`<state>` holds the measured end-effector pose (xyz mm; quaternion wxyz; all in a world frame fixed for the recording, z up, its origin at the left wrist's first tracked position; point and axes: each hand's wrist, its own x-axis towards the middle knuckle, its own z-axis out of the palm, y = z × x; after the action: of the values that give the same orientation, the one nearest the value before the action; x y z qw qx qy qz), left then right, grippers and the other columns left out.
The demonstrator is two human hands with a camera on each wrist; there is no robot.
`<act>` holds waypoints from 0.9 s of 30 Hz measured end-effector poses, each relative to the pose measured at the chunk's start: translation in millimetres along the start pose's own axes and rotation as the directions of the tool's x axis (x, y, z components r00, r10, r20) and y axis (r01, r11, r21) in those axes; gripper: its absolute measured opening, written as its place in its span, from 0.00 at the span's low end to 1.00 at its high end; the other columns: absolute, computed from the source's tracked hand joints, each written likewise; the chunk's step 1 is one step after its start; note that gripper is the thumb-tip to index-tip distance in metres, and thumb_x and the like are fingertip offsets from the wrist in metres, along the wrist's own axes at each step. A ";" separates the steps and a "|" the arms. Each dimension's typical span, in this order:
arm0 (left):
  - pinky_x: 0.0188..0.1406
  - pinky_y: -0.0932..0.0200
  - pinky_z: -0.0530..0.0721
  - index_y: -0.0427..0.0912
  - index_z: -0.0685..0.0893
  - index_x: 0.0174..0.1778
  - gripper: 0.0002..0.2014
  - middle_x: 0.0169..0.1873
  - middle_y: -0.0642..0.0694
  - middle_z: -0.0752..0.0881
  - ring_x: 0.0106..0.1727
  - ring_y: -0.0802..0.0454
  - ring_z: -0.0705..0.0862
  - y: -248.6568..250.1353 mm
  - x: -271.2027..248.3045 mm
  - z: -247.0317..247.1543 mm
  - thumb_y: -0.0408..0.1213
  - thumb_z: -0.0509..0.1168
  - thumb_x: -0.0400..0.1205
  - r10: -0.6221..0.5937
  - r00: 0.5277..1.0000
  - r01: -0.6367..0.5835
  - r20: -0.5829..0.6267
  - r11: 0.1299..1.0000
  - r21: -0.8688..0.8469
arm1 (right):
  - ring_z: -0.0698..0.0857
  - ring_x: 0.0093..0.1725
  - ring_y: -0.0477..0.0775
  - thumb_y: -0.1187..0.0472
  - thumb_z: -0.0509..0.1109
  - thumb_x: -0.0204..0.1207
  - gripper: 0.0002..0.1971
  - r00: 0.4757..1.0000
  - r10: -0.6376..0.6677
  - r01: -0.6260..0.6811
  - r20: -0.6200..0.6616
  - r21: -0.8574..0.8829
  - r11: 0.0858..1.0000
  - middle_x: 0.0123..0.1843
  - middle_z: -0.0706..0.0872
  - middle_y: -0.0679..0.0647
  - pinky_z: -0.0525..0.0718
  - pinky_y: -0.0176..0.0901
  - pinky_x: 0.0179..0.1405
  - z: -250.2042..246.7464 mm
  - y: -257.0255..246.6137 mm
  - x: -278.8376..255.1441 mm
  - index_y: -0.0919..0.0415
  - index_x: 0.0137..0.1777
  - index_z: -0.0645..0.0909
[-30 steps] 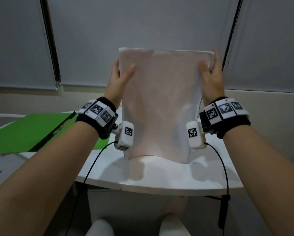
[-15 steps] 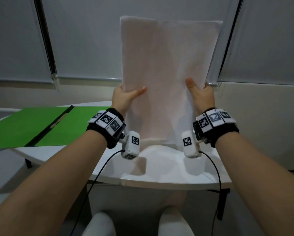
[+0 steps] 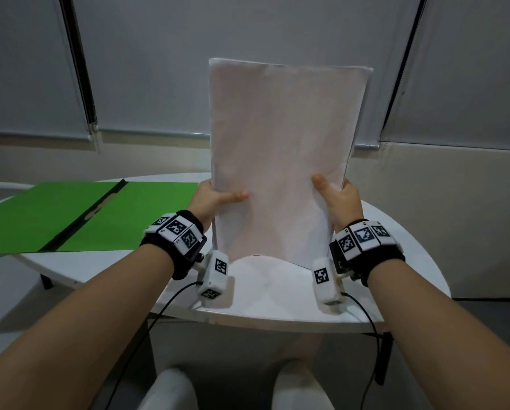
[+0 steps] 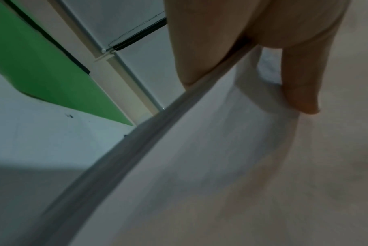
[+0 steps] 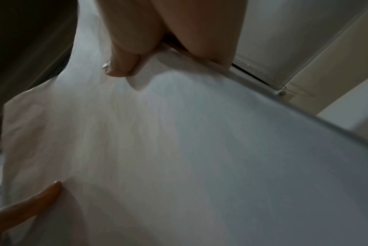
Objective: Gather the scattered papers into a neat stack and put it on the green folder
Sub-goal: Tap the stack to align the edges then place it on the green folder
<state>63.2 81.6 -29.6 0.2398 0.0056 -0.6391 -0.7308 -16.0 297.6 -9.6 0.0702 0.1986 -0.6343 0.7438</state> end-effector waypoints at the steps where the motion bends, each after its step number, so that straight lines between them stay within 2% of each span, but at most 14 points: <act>1: 0.39 0.63 0.88 0.39 0.86 0.46 0.19 0.36 0.52 0.93 0.38 0.56 0.91 0.7 -0.9 -0.4 0.26 0.75 0.59 0.000 1.000 0.000 0.006 1.000 0.009 | 0.86 0.29 0.35 0.58 0.74 0.72 0.08 1.000 -0.003 0.003 0.006 0.009 1.000 0.39 0.86 0.48 0.83 0.25 0.31 -0.3 0.0 0.2 0.59 0.48 0.80; 4: 0.42 0.61 0.88 0.40 0.87 0.49 0.25 0.40 0.50 0.93 0.43 0.54 0.91 6.7 -1.7 -2.7 0.32 0.80 0.54 0.002 0.999 -0.004 0.033 0.999 0.042 | 0.85 0.26 0.33 0.62 0.74 0.73 0.05 1.000 -0.011 0.010 0.019 0.031 0.999 0.39 0.85 0.49 0.82 0.25 0.28 -1.8 -2.1 1.5 0.57 0.44 0.80; 6: 0.41 0.60 0.88 0.39 0.87 0.51 0.27 0.42 0.49 0.93 0.43 0.53 0.91 12.3 -0.3 -3.2 0.35 0.80 0.54 0.010 1.000 -0.011 0.027 0.999 0.042 | 0.86 0.28 0.34 0.63 0.74 0.73 0.06 0.999 -0.021 0.020 0.023 0.039 0.999 0.40 0.86 0.50 0.84 0.27 0.30 -1.9 -4.4 2.0 0.55 0.44 0.79; 8: 0.41 0.60 0.88 0.36 0.85 0.55 0.29 0.42 0.47 0.92 0.42 0.52 0.91 15.8 1.2 -1.7 0.34 0.80 0.56 0.027 1.000 -0.028 0.012 0.999 0.019 | 0.87 0.31 0.37 0.64 0.75 0.72 0.08 0.999 -0.037 0.035 0.037 0.046 0.998 0.42 0.87 0.49 0.85 0.29 0.33 -2.2 -4.5 3.4 0.53 0.45 0.79; 10: 0.41 0.60 0.88 0.36 0.85 0.55 0.24 0.41 0.48 0.92 0.41 0.53 0.91 16.2 0.8 0.3 0.29 0.78 0.62 0.033 0.999 -0.033 -0.001 0.999 0.000 | 0.87 0.35 0.40 0.63 0.75 0.71 0.08 0.999 -0.026 0.024 0.040 0.046 0.999 0.42 0.87 0.48 0.85 0.29 0.34 -2.4 -4.8 2.9 0.52 0.45 0.79; 13: 0.42 0.61 0.89 0.38 0.85 0.49 0.13 0.35 0.52 0.92 0.37 0.57 0.90 14.6 -2.4 3.9 0.22 0.72 0.71 0.044 0.998 -0.044 -0.033 0.999 0.000 | 0.86 0.39 0.45 0.59 0.74 0.73 0.06 0.999 -0.011 0.011 0.052 0.008 1.000 0.42 0.87 0.48 0.86 0.30 0.39 -5.0 1.7 1.6 0.53 0.46 0.80; 18: 0.38 0.62 0.89 0.37 0.85 0.44 0.11 0.28 0.54 0.91 0.31 0.59 0.89 15.8 -5.9 16.0 0.20 0.72 0.70 0.122 0.979 -0.125 -0.162 0.992 -0.008 | 0.87 0.46 0.52 0.53 0.74 0.72 0.06 0.999 -0.008 0.010 0.044 -0.052 0.999 0.45 0.88 0.50 0.85 0.45 0.53 -6.6 5.2 2.9 0.51 0.45 0.81; 20: 0.41 0.58 0.90 0.38 0.85 0.44 0.11 0.29 0.53 0.91 0.32 0.56 0.89 21.1 -6.4 21.2 0.21 0.73 0.69 0.144 0.971 -0.153 -0.192 0.988 -0.033 | 0.87 0.48 0.54 0.46 0.75 0.68 0.11 0.999 -0.003 0.006 0.048 -0.069 0.998 0.44 0.88 0.48 0.85 0.48 0.55 -8.8 4.4 3.6 0.50 0.44 0.81; 22: 0.45 0.55 0.89 0.38 0.85 0.44 0.12 0.30 0.53 0.91 0.33 0.54 0.89 31.9 -5.0 24.2 0.22 0.74 0.69 0.167 0.962 -0.183 -0.214 0.982 -0.056 | 0.87 0.42 0.48 0.37 0.75 0.61 0.20 0.998 0.013 -0.007 0.065 -0.086 0.996 0.41 0.88 0.48 0.86 0.44 0.47 -12.4 6.8 2.7 0.52 0.42 0.82; 23: 0.45 0.56 0.89 0.38 0.85 0.44 0.12 0.29 0.53 0.91 0.33 0.55 0.88 38.7 -3.5 25.3 0.22 0.74 0.69 0.179 0.958 -0.198 -0.222 0.978 -0.066 | 0.87 0.36 0.43 0.37 0.74 0.63 0.19 0.997 0.023 -0.016 0.075 -0.091 0.996 0.38 0.87 0.48 0.86 0.39 0.40 -13.8 7.9 1.1 0.52 0.42 0.82; 25: 0.40 0.59 0.88 0.39 0.85 0.44 0.12 0.28 0.54 0.91 0.31 0.57 0.88 52.5 0.5 27.1 0.21 0.73 0.69 0.204 0.952 -0.228 -0.227 0.970 -0.085 | 0.83 0.25 0.34 0.47 0.70 0.74 0.11 0.995 0.031 -0.021 0.097 -0.100 0.995 0.34 0.84 0.47 0.81 0.31 0.28 -15.7 10.9 -0.8 0.53 0.39 0.80; 27: 0.35 0.61 0.87 0.38 0.85 0.44 0.12 0.28 0.53 0.91 0.30 0.58 0.88 63.7 5.0 27.7 0.20 0.73 0.70 0.212 0.950 -0.239 -0.230 0.966 -0.096 | 0.83 0.25 0.34 0.51 0.68 0.78 0.07 0.995 0.022 -0.011 0.101 -0.111 0.994 0.35 0.84 0.45 0.79 0.26 0.23 -15.3 11.1 -0.9 0.53 0.42 0.79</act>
<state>71.9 101.3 36.7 0.3905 -0.0024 -0.5591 -0.7314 -22.3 310.5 -21.8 0.0424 0.2272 -0.6790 0.6968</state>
